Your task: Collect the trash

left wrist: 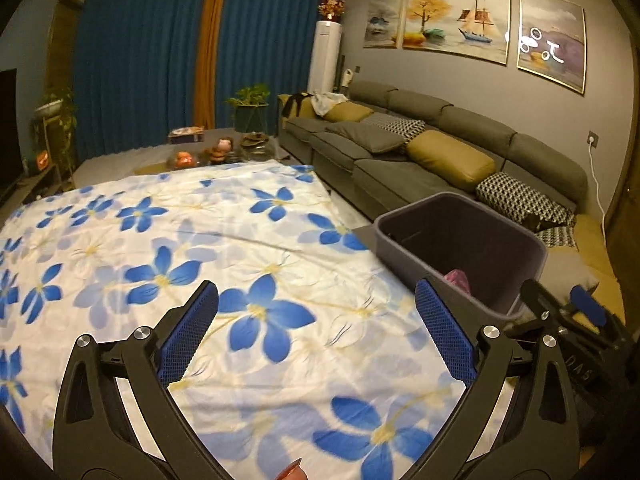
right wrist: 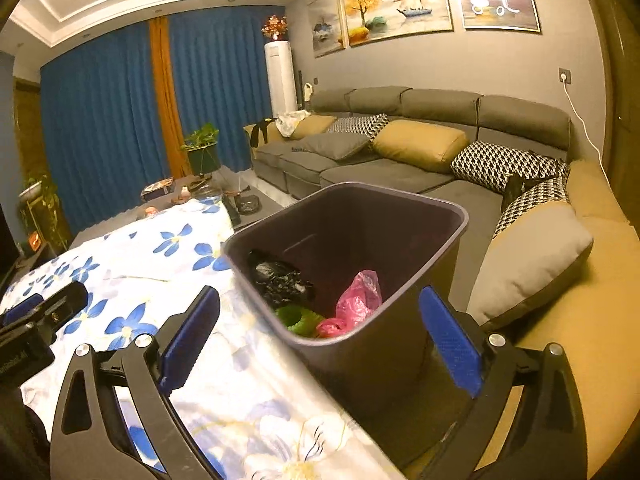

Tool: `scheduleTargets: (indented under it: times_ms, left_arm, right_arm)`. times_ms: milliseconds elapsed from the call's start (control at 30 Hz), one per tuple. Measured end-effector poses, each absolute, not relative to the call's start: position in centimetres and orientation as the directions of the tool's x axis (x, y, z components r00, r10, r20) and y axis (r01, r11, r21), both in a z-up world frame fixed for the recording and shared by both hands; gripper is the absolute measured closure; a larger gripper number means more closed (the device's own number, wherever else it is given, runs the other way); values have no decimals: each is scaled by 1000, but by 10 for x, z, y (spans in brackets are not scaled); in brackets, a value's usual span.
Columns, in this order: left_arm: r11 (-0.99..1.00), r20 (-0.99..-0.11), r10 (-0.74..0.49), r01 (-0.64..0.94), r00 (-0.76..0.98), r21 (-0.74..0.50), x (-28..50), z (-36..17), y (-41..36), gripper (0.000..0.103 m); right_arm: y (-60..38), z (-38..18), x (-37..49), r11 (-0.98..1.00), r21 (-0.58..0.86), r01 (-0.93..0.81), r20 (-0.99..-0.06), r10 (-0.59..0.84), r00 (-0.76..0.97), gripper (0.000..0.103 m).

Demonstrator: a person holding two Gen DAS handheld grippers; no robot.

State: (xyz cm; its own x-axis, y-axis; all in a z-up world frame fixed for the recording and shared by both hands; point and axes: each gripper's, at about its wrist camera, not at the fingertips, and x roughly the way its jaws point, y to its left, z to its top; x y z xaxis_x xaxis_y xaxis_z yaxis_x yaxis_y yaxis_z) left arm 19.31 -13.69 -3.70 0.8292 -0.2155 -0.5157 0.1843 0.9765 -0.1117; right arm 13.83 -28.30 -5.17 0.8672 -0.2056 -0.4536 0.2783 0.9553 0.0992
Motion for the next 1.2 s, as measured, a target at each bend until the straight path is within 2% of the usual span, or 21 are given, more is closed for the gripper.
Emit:
scheduleTargets:
  times_ms: [467,1033,1200]
  left_arm:
    - [991,-477,-133,105,869,-85,116,-24,-86,6]
    - [993,-430,-117,92,895,-78,43,-16,-50,6]
    - [990,-427,-122,78,896,-119,33,-16,-39,6]
  right_arm:
    - [-235,-36,71,968,33,248,-389,-216,895,7]
    - [-196,-24,13,978,21,207,-356,-186,916,6]
    - [-188,-26,5,981,9,196,-362,-180,915,6]
